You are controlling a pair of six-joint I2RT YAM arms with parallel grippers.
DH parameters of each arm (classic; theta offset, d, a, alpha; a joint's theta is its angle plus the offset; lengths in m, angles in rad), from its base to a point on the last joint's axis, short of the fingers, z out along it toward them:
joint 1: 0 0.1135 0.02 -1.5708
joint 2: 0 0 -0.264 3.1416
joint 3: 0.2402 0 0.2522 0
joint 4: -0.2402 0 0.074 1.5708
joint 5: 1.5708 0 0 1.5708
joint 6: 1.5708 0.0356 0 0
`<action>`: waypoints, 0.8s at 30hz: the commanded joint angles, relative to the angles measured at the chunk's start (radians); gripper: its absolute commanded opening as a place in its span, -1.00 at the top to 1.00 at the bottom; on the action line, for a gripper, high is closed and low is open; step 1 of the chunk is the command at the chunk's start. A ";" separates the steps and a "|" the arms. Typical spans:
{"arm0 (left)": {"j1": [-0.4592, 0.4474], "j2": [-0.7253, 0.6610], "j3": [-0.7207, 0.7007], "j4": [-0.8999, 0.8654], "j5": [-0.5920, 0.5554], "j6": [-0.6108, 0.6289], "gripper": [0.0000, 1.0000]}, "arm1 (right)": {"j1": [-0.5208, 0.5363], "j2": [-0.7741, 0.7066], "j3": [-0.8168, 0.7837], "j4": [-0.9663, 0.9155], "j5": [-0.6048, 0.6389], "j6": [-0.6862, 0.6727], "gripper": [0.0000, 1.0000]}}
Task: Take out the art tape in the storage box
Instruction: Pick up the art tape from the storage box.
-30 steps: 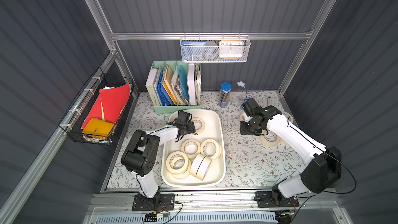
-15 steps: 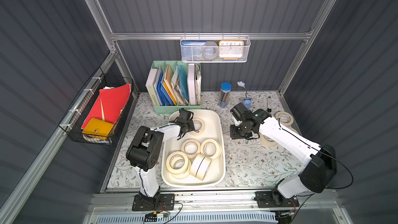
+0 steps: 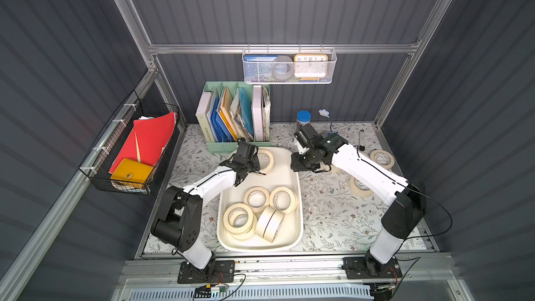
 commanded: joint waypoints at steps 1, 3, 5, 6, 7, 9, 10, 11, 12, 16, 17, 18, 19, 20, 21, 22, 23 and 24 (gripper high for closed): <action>-0.046 -0.039 0.018 -0.040 -0.021 0.004 0.43 | 0.019 0.050 0.064 0.011 -0.043 0.011 0.02; -0.069 -0.041 0.029 -0.052 -0.033 0.000 0.42 | 0.031 0.074 0.097 0.007 -0.042 0.009 0.01; -0.087 -0.041 0.037 -0.055 -0.038 0.001 0.41 | 0.042 0.094 0.123 0.005 -0.037 0.006 0.00; -0.092 -0.041 0.040 -0.057 -0.038 -0.001 0.40 | 0.043 0.102 0.131 0.006 -0.036 0.005 -0.01; -0.099 -0.041 0.042 -0.057 -0.038 -0.002 0.40 | 0.043 0.113 0.139 0.006 -0.036 0.005 -0.01; -0.107 -0.045 0.047 -0.056 -0.034 -0.005 0.40 | 0.042 0.133 0.151 0.008 -0.030 0.000 -0.01; -0.112 -0.049 0.047 -0.054 -0.033 -0.007 0.40 | 0.042 0.146 0.157 0.010 -0.028 -0.001 -0.01; -0.115 -0.054 0.045 -0.052 -0.032 -0.010 0.40 | 0.043 0.159 0.164 0.010 -0.025 -0.002 -0.01; -0.118 -0.059 0.044 -0.051 -0.032 -0.011 0.40 | 0.042 0.173 0.170 0.007 -0.022 -0.002 -0.01; -0.124 -0.089 0.036 -0.043 -0.024 -0.018 0.40 | 0.042 0.223 0.192 0.000 -0.026 -0.003 -0.01; -0.126 -0.095 0.036 -0.043 -0.021 -0.019 0.40 | 0.042 0.234 0.195 0.001 -0.024 -0.004 -0.01; -0.127 -0.099 0.036 -0.044 -0.021 -0.022 0.41 | 0.043 0.242 0.198 -0.001 -0.021 -0.004 -0.01; -0.130 -0.105 0.036 -0.045 -0.018 -0.023 0.41 | 0.043 0.248 0.200 -0.001 -0.018 -0.004 -0.01; -0.131 -0.111 0.036 -0.046 -0.016 -0.024 0.41 | 0.043 0.252 0.202 0.002 -0.013 -0.005 -0.01; -0.132 -0.115 0.036 -0.046 -0.015 -0.025 0.41 | 0.042 0.254 0.201 0.001 -0.010 -0.004 -0.01; -0.133 -0.119 0.037 -0.047 -0.013 -0.026 0.41 | 0.042 0.255 0.201 0.003 -0.006 -0.004 0.00; -0.134 -0.123 0.038 -0.048 -0.011 -0.026 0.41 | 0.042 0.255 0.201 0.004 0.000 -0.004 0.03; -0.135 -0.125 0.037 -0.048 -0.008 -0.027 0.41 | 0.043 0.255 0.200 0.004 0.005 -0.004 0.08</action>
